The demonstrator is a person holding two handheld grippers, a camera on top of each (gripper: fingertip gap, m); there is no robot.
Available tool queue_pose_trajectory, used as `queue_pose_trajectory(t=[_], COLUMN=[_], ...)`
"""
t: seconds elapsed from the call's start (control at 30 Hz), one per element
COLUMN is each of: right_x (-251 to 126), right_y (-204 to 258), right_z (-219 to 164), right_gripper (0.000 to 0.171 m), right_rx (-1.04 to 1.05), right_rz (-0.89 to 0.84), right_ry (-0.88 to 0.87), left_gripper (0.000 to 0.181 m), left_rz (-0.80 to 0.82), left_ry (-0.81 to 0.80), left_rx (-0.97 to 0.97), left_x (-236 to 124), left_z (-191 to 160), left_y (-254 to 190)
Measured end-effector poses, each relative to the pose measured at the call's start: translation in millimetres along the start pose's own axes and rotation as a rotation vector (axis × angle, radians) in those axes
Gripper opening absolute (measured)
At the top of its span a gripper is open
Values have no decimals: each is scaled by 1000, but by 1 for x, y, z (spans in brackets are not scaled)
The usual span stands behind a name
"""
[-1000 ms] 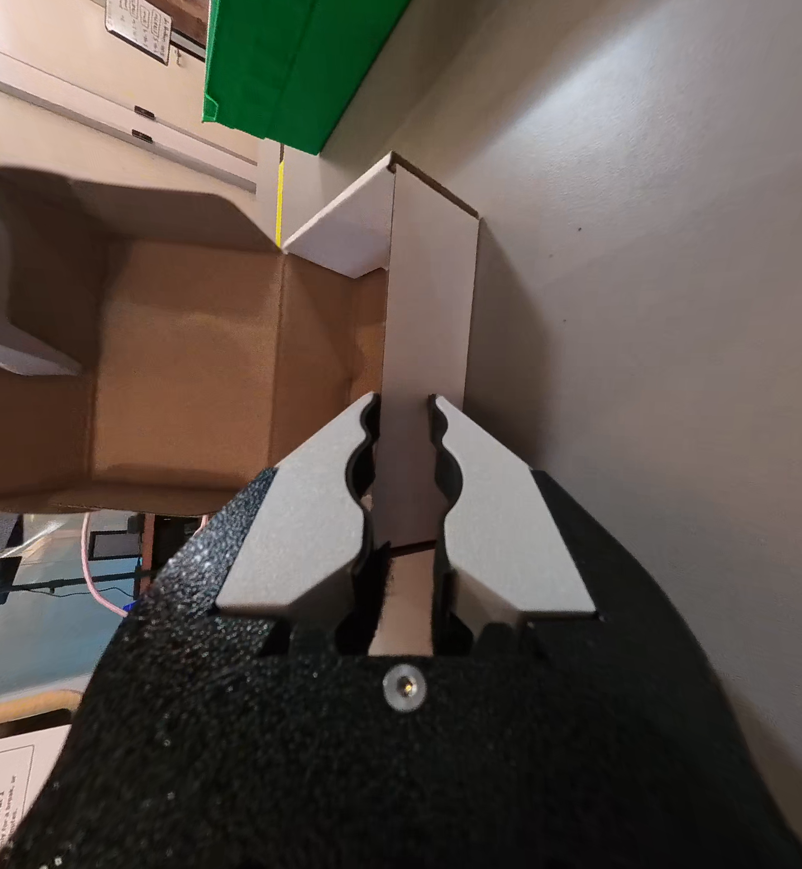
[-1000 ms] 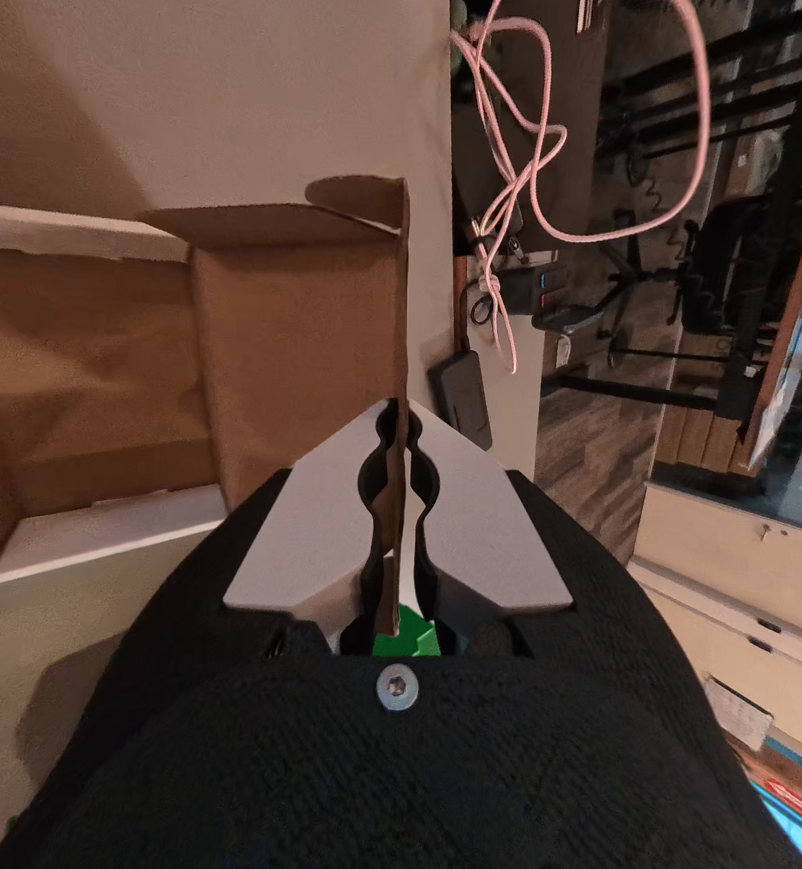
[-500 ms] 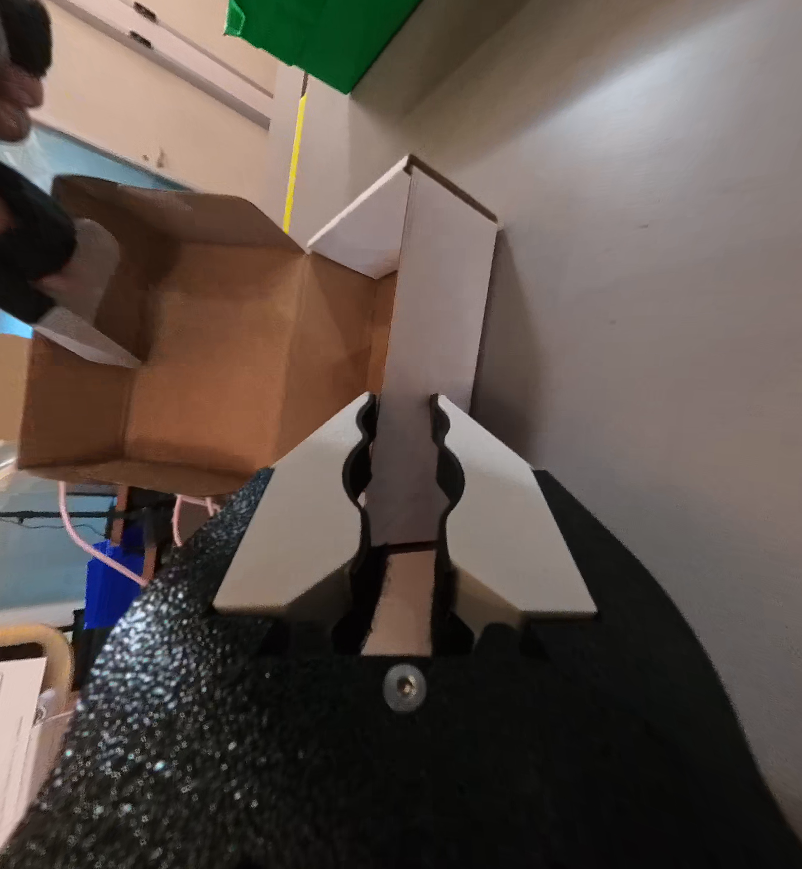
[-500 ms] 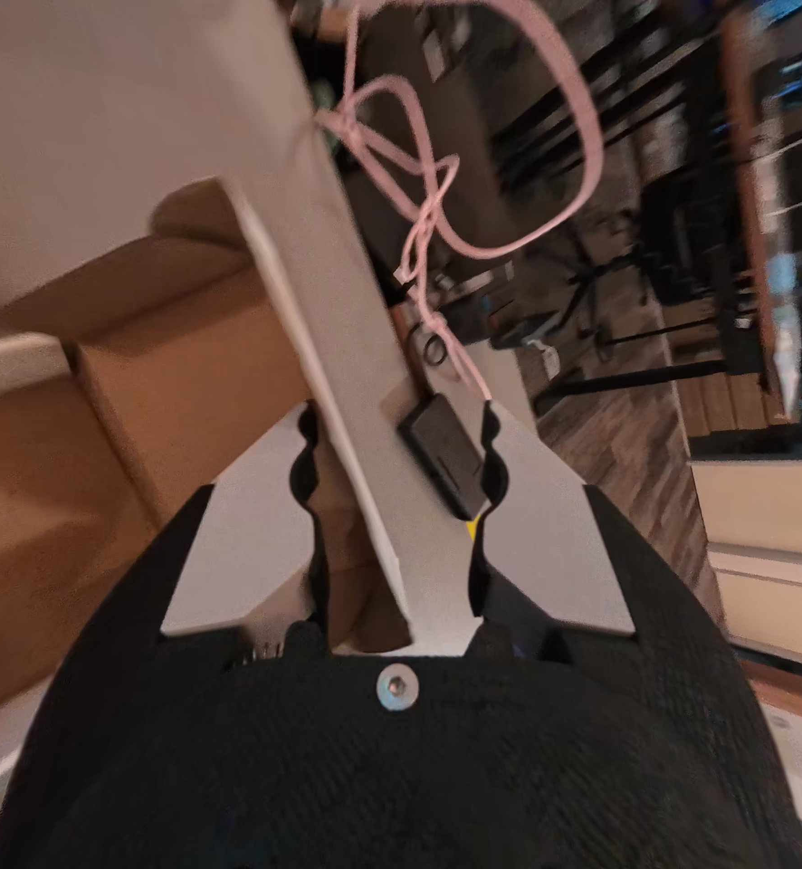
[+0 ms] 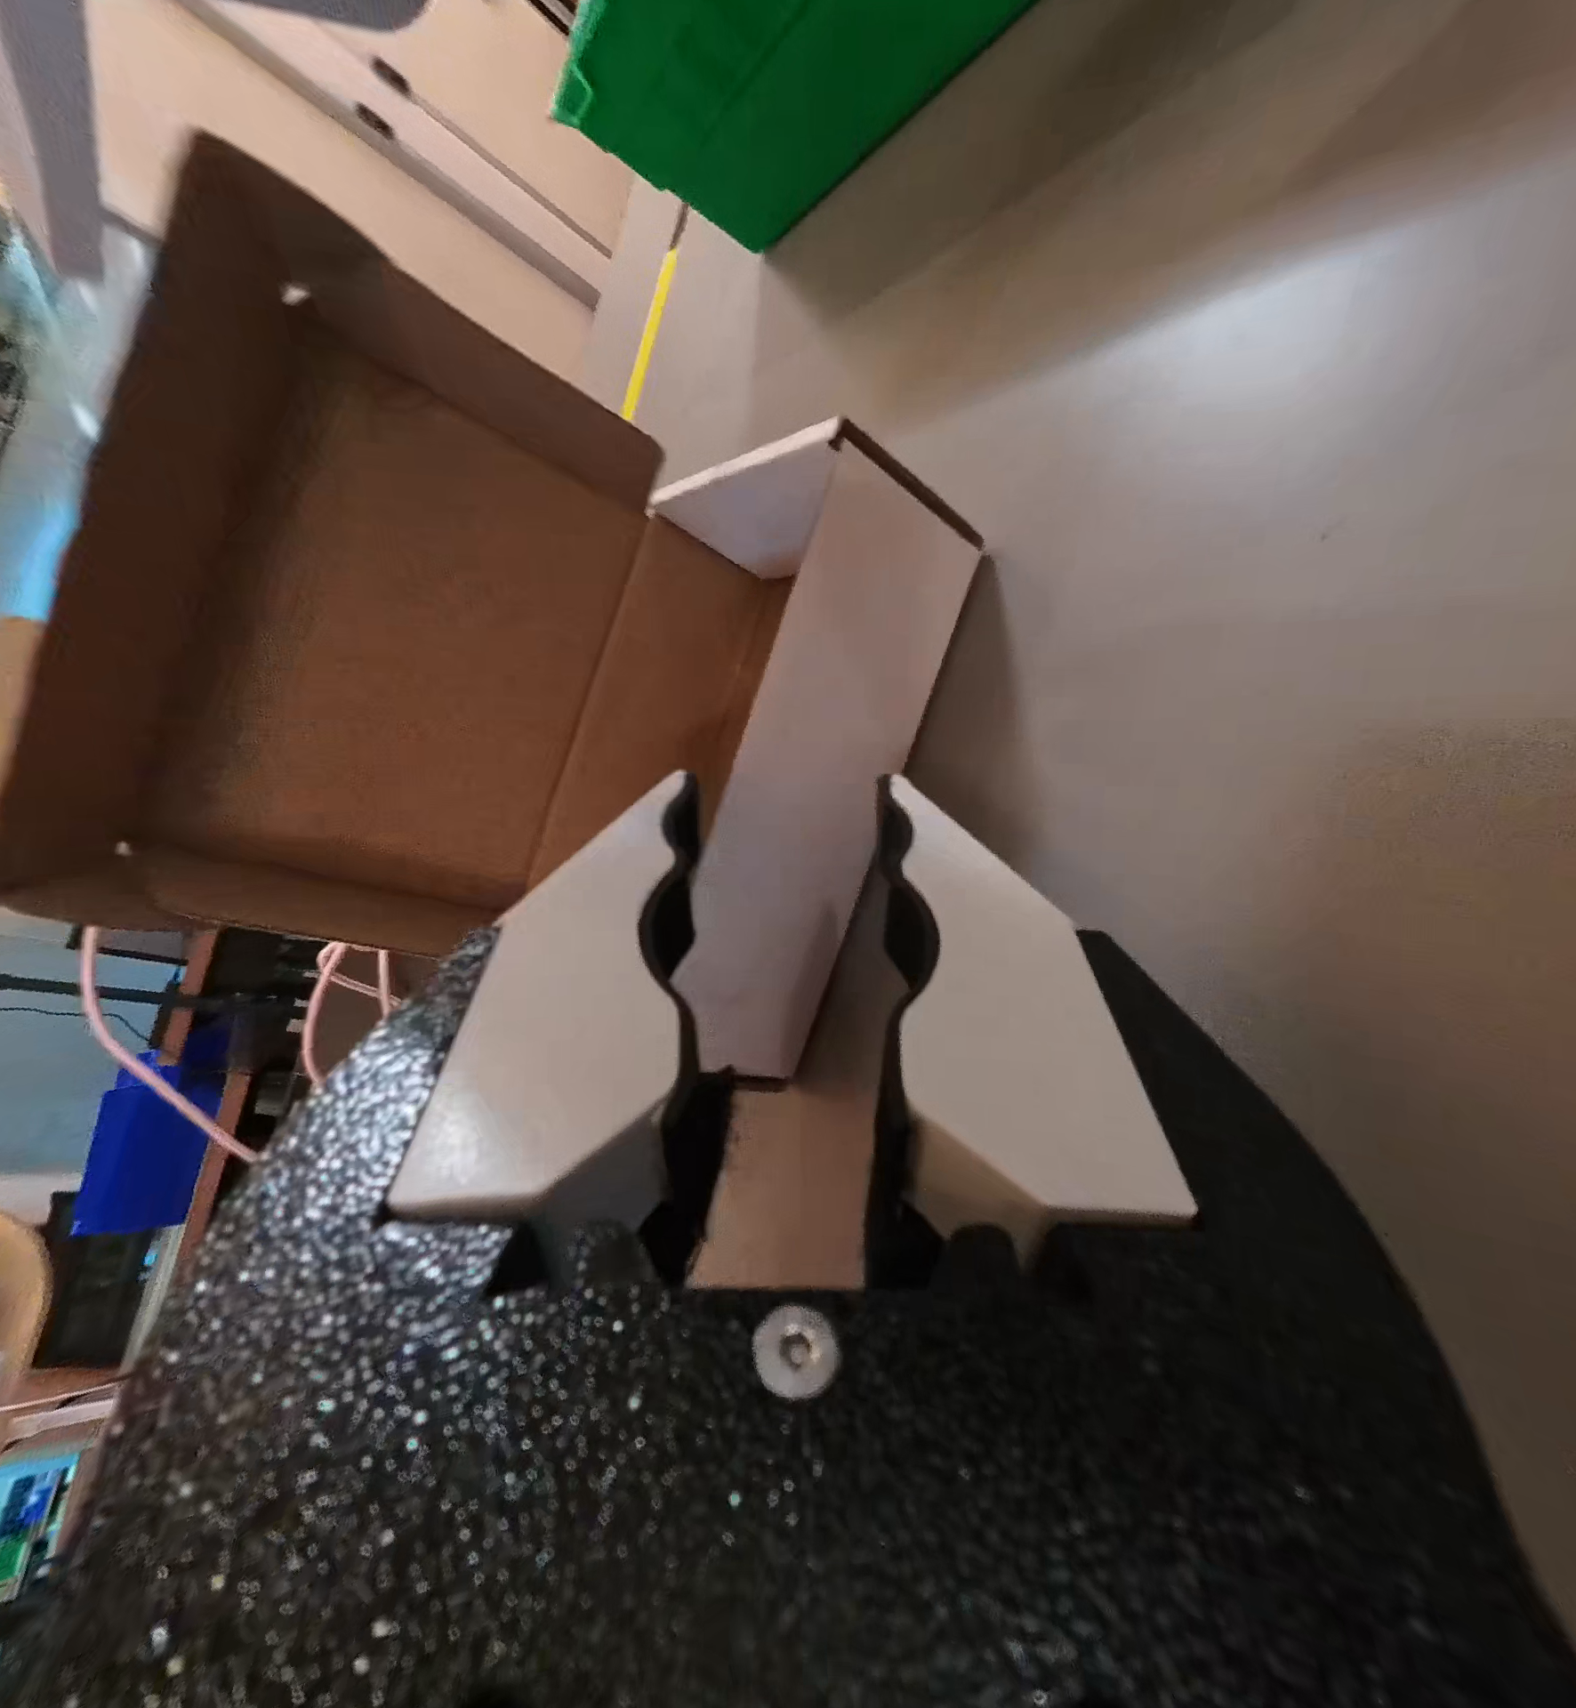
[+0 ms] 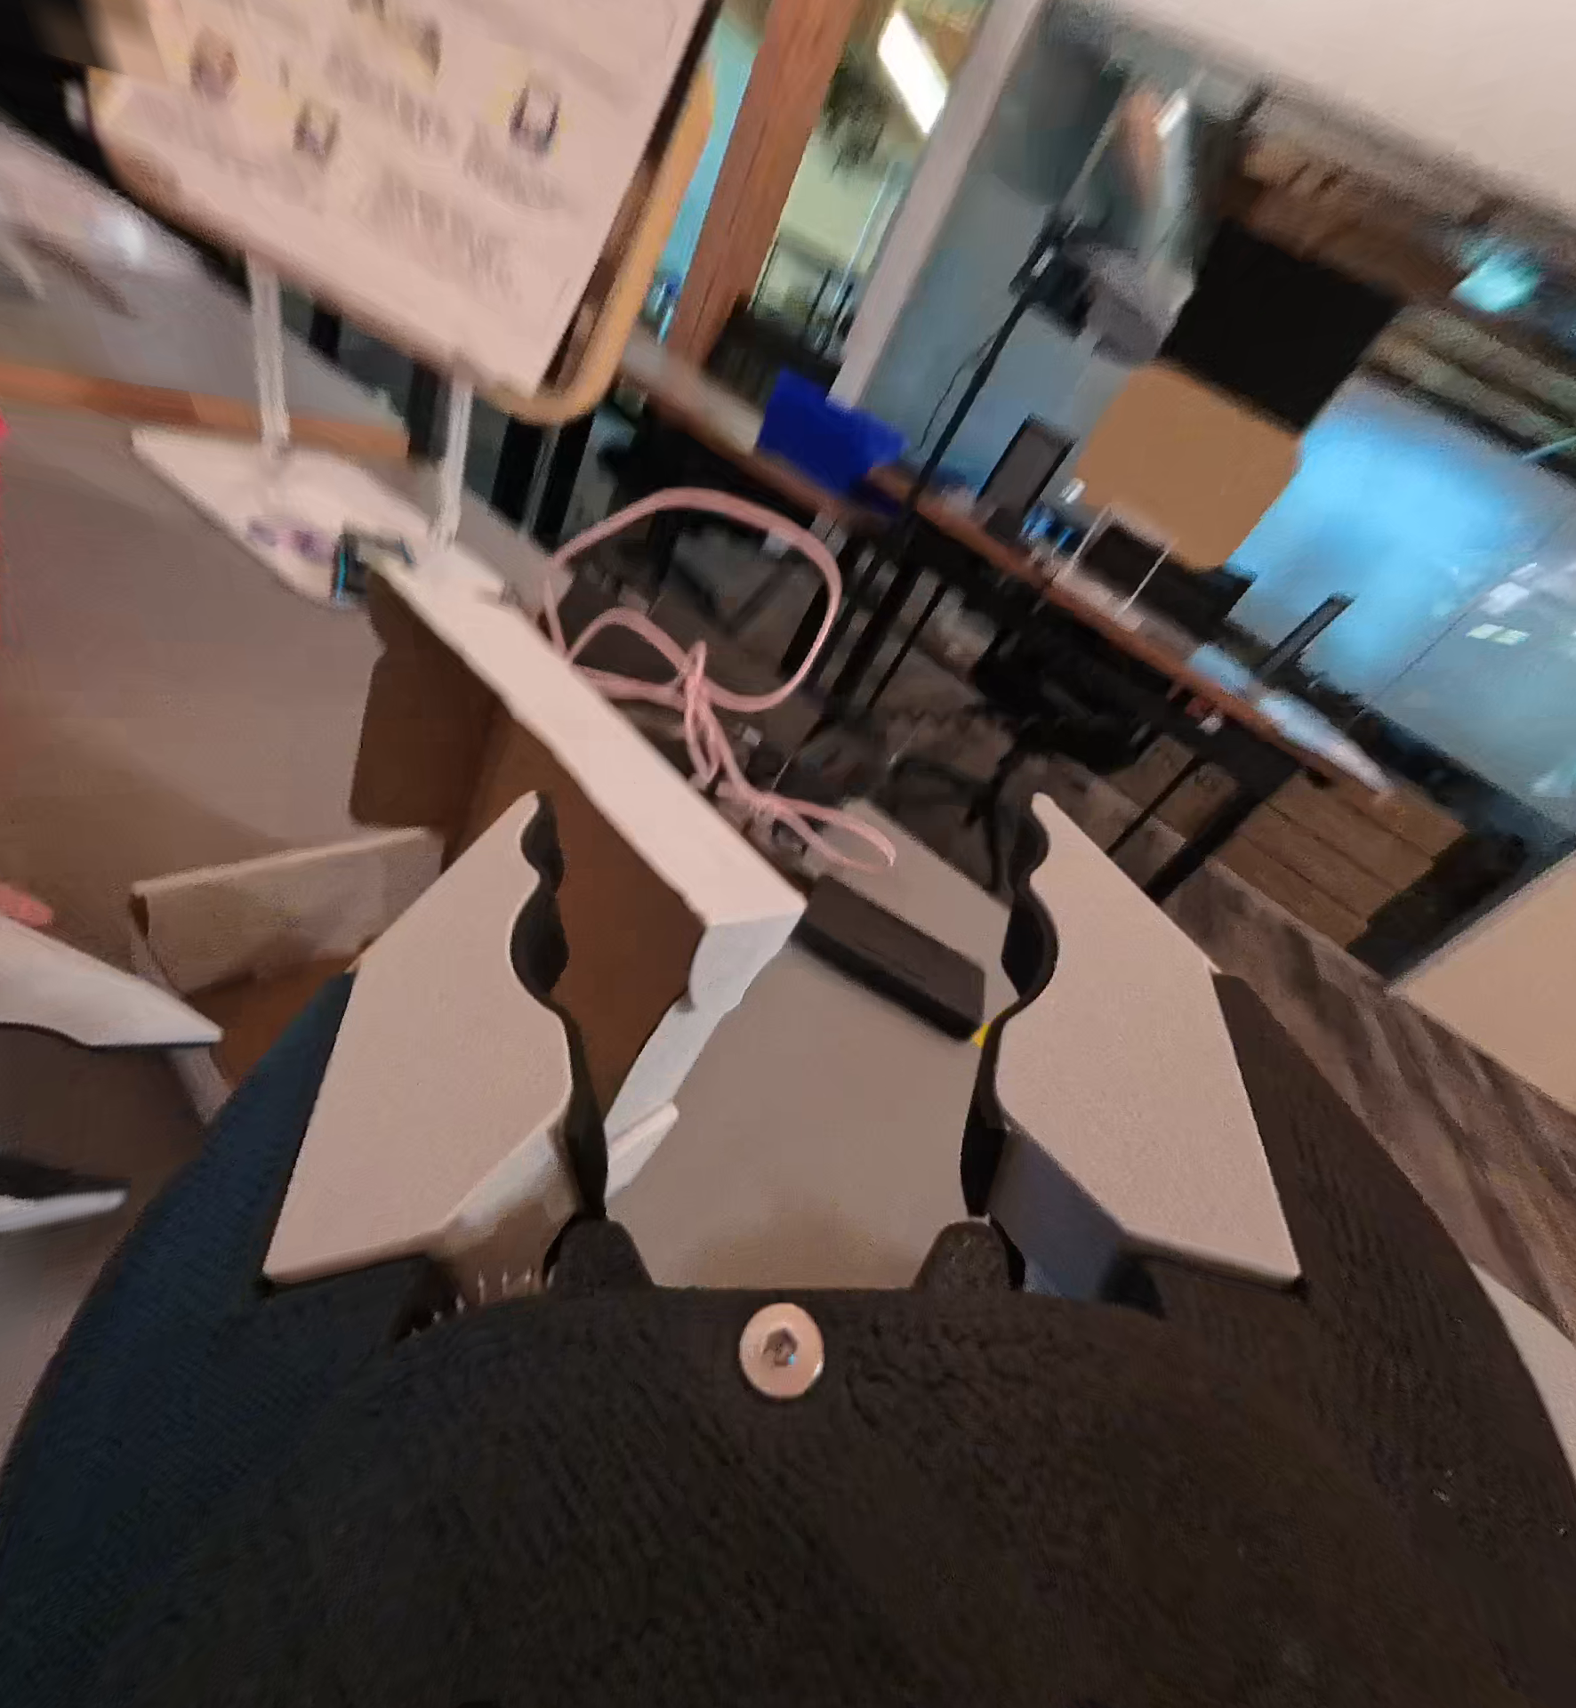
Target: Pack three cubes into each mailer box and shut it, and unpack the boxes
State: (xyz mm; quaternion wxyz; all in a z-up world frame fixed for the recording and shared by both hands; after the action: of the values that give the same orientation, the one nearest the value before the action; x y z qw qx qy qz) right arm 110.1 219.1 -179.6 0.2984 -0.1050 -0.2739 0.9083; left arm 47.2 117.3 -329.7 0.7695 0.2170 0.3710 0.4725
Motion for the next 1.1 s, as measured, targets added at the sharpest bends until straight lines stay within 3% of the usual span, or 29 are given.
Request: queue_pose_trajectory(t=[0.13,0.23,0.43,0.57,0.7,0.77,0.83,0.87,1.0,1.1], right_x=[-45,-67,-44,-43,-45,-45,-46,-46,-46,-45], right_y=[-3,1,50,56,52,48,45,43,39,37], right_z=[6,-13,-55,-53,-54,-55,-55,-55,-55,-59], right_gripper=[80,52,9,0,0,0,0,1,6,8], right_rx=[30,-73,-129,-154,-124,-104,-87,-81,-57,-47], right_rz=[-262,-425,-216,-187,-186,-195,-201,-209,-223,-234], right_ry=[-270,-333,-234,-247,-255,-257,-262,-265,-266,-250], left_gripper=[66,72,69,70,80,99,134,141,137,109], left_rz=[89,136,251,299,310,304,293,283,140,-27], left_ry=[-159,-415,-543,-566,-595,-544,-363,-256,166,396], left_rx=[-131,-322,-355,-349,-414,-413,-392,-361,-236,-197], left_x=[-12,-31,-52,-74,-139,-177,-208,-222,-264,-275], left_z=[20,41,49,48,59,60,43,29,-55,-127], left_y=[18,25,39,52,73,93,121,135,172,177])
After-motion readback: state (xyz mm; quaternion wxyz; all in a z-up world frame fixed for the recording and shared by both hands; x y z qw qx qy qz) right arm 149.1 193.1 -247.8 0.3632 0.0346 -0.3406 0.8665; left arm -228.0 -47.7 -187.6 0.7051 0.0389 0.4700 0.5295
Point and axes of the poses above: each gripper's, where its closed fingertips meet, x out along the fingers, z out of its top, y = z × x across the jaws, the point moved 2 cm from there along -x, back along the fingers, and after that the axes turned 8 degrees about -x, right-handed, at the moved point
